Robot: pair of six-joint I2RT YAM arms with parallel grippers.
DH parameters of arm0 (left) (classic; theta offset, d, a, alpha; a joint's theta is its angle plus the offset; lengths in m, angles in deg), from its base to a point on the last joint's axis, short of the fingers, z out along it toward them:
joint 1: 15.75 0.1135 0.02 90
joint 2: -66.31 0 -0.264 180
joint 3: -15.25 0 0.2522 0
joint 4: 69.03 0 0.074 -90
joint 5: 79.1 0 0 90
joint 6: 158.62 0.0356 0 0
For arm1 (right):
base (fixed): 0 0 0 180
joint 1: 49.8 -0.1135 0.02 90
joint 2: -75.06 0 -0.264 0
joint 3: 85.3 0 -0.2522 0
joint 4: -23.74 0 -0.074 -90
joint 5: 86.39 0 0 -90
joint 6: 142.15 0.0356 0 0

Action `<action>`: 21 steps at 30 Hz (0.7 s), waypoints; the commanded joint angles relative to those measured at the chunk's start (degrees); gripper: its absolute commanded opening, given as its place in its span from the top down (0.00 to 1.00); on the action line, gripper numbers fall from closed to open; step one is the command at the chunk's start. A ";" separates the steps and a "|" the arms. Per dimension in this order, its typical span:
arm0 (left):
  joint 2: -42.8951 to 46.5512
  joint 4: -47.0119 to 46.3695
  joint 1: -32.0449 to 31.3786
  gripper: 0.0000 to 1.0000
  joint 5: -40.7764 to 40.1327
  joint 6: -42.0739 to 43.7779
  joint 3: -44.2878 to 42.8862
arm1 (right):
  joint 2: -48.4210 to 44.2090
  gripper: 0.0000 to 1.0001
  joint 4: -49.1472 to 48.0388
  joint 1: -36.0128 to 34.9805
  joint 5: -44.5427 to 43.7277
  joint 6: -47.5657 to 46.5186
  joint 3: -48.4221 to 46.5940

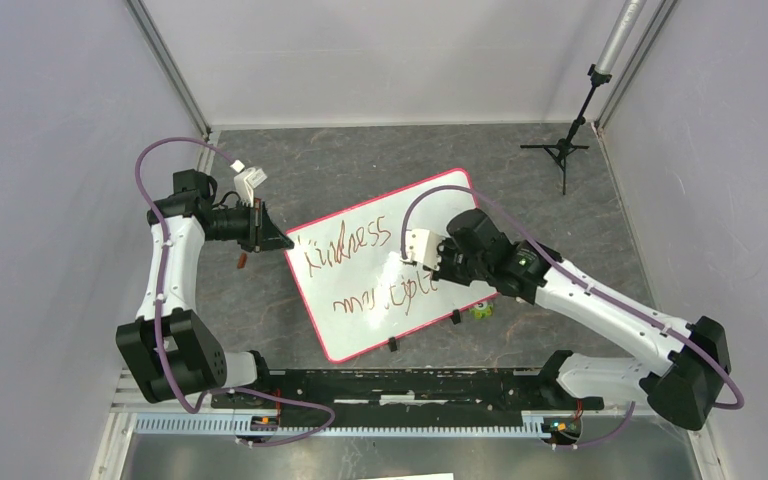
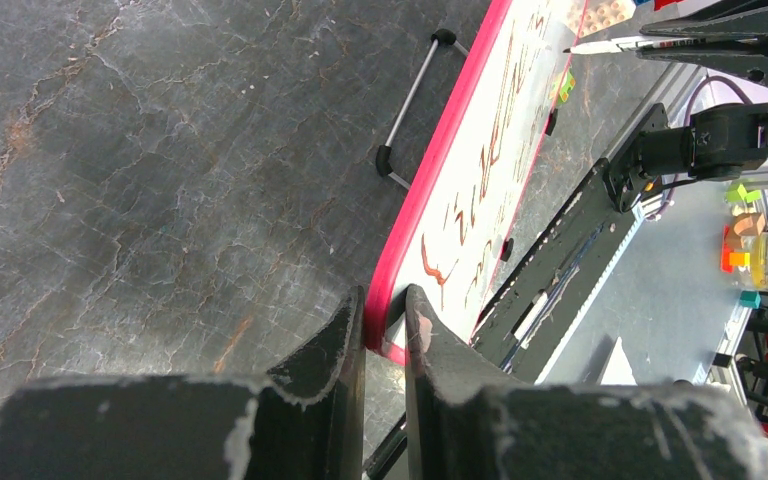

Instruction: Write a sentence on the whiteboard

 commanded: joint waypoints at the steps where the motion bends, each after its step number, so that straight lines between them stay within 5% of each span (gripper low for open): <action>1: -1.52 0.33 -3.00 0.86 -2.59 -0.21 0.54 | 0.74 1.00 -2.12 0.03 -1.74 0.20 0.32; 21: -1.37 0.33 -3.72 0.86 -2.68 -0.28 0.27 | -4.57 1.00 1.60 -0.02 -4.22 0.54 3.36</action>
